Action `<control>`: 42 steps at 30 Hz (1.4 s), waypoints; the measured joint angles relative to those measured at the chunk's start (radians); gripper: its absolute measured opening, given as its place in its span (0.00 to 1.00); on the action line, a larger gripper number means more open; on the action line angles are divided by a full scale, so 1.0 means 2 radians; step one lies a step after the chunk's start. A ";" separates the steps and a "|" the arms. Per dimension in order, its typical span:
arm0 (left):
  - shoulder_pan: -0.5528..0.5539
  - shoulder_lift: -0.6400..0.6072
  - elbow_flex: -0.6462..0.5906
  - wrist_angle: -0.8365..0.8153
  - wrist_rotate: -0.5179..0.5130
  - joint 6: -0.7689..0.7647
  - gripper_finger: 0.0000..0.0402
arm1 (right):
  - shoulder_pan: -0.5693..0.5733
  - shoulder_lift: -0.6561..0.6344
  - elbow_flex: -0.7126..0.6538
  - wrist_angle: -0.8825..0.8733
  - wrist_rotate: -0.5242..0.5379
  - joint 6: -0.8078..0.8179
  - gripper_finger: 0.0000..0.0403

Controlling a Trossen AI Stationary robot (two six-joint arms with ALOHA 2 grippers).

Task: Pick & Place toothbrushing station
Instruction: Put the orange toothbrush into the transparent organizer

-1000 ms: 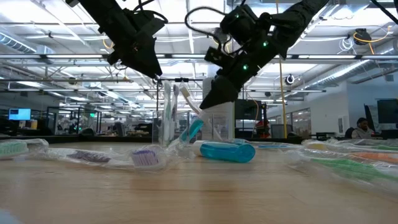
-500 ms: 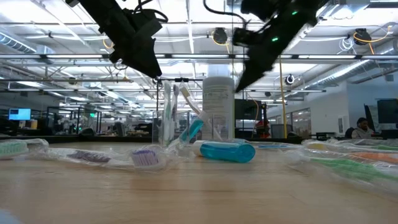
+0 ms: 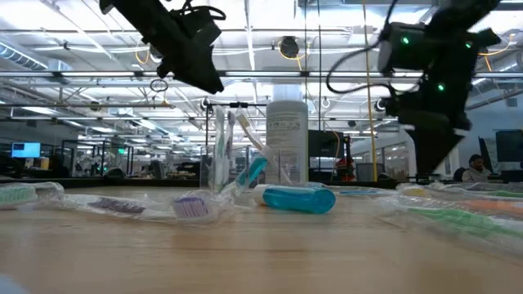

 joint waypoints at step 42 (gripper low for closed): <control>0.014 0.000 0.000 0.068 0.006 0.082 0.32 | -0.120 -0.024 -0.211 0.391 0.102 0.117 0.34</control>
